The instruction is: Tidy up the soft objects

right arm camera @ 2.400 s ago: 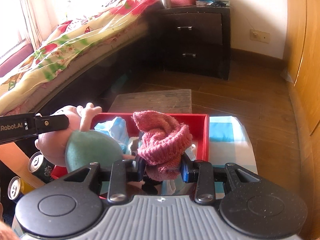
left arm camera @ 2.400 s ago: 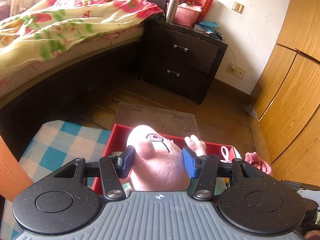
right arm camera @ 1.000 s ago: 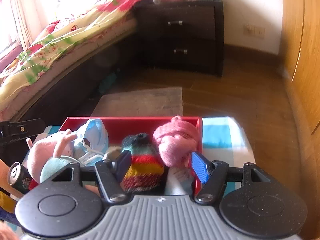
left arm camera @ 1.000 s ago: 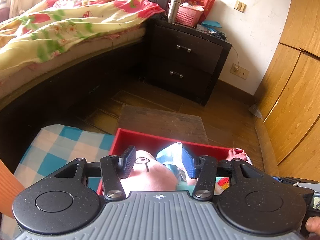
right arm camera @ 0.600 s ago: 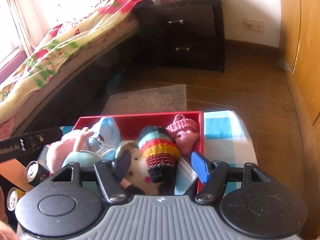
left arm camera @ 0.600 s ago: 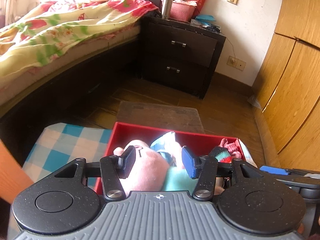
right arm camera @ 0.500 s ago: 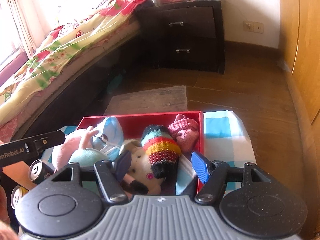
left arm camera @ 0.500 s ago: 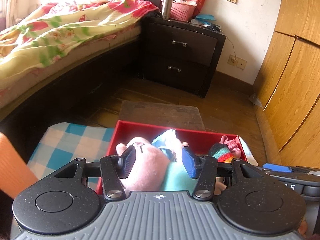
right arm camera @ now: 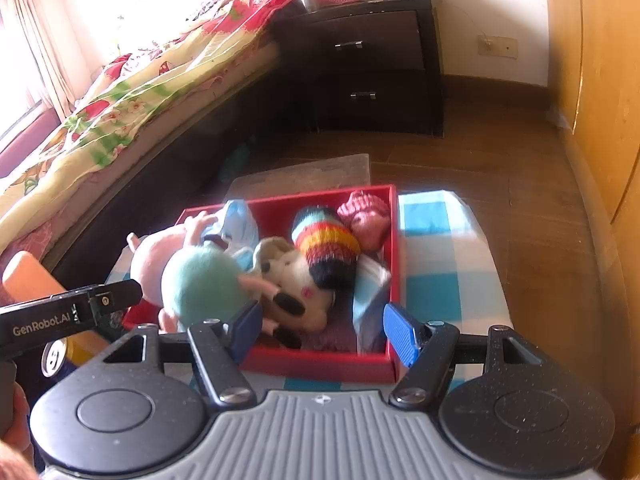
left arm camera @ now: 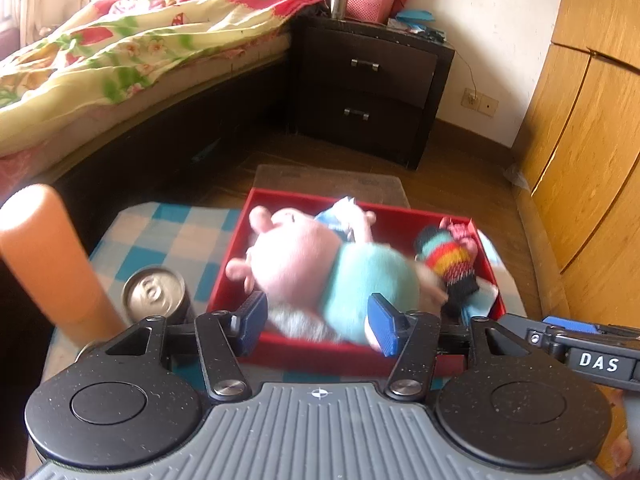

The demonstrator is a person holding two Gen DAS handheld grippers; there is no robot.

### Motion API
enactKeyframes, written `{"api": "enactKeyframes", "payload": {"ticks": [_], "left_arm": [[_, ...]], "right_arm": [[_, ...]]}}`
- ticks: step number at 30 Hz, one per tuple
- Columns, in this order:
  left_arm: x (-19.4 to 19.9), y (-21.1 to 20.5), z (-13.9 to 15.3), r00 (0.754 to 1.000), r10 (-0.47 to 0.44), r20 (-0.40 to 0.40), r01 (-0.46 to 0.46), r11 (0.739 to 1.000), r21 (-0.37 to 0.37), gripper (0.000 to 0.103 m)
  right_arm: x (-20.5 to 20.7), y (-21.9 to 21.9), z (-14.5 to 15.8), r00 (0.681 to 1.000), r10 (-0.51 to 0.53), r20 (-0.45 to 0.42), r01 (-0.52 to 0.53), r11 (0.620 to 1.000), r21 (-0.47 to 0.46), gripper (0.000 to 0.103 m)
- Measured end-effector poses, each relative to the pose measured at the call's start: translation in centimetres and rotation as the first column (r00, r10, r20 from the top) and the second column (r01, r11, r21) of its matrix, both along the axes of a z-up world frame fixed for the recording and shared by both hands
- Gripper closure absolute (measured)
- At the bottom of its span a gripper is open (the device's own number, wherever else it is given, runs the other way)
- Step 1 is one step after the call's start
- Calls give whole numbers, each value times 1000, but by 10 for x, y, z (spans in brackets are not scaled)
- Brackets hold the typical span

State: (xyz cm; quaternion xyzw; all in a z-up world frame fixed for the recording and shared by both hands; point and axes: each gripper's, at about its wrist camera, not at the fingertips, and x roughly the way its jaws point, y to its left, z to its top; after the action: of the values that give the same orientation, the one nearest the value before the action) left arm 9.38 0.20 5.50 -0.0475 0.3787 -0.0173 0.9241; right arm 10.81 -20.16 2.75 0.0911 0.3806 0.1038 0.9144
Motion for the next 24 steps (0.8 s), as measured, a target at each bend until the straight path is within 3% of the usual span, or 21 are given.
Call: {"api": "enactKeyframes", "payload": {"ticks": [15, 24], "left_arm": [[-66, 2, -8, 1000, -2, -26, 3, 1000, 14, 41], [-89, -1, -11, 1000, -9, -21, 9, 1000, 4, 34]], "right_arm": [[-77, 11, 1, 997, 58, 42, -58, 998, 5, 57], [-100, 19, -1, 995, 67, 72, -68, 998, 13, 56]]}}
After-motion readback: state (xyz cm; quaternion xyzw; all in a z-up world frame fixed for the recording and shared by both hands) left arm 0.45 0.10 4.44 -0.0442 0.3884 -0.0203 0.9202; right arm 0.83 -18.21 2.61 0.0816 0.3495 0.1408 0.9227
